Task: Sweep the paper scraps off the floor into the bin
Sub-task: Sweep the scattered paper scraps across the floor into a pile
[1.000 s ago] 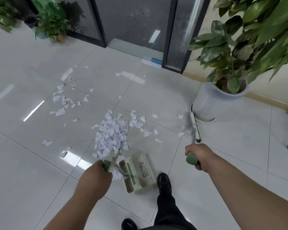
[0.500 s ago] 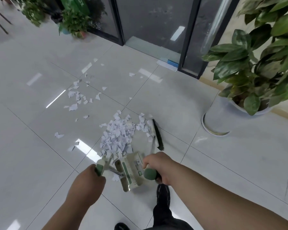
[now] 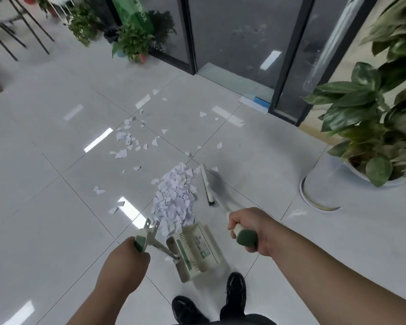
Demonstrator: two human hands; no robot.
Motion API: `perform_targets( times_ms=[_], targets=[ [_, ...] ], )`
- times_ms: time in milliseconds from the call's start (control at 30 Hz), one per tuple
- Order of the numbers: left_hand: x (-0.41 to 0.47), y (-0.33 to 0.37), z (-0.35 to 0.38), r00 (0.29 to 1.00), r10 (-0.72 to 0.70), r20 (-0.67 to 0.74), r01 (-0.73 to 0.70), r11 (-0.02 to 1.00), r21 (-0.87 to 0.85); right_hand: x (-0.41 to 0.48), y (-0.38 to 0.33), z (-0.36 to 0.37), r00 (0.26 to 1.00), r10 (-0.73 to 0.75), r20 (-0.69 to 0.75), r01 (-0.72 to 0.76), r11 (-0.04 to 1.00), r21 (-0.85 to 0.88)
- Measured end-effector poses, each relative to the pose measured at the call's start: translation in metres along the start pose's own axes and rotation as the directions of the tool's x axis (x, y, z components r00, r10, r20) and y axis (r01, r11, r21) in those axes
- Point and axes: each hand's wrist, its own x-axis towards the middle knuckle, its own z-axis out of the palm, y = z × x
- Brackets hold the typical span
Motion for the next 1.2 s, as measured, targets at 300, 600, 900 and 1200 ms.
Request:
perform_targets(
  times_ms=[300,600,900,1200],
  targets=[
    [0.035,-0.026,-0.022,1.0,0.009,-0.017,-0.01,0.999,-0.042,0.046,-0.035,0.023,0.979,-0.041,-0.201,0.001,0.981,-0.194],
    [0.088,-0.065,-0.078,1.0,-0.007,0.007,0.007,0.995,-0.096,0.083,-0.089,0.152,0.997,-0.016,-0.079,-0.012,0.94,-0.342],
    [0.12,-0.071,-0.115,0.999,0.029,0.033,-0.024,0.991,-0.129,0.086,-0.12,0.244,0.999,0.01,0.047,0.001,0.975,-0.221],
    [0.145,-0.025,-0.139,0.997,0.081,0.006,-0.08,0.988,-0.135,0.076,-0.176,0.204,0.999,-0.046,-0.003,0.045,0.988,-0.151]
  ],
)
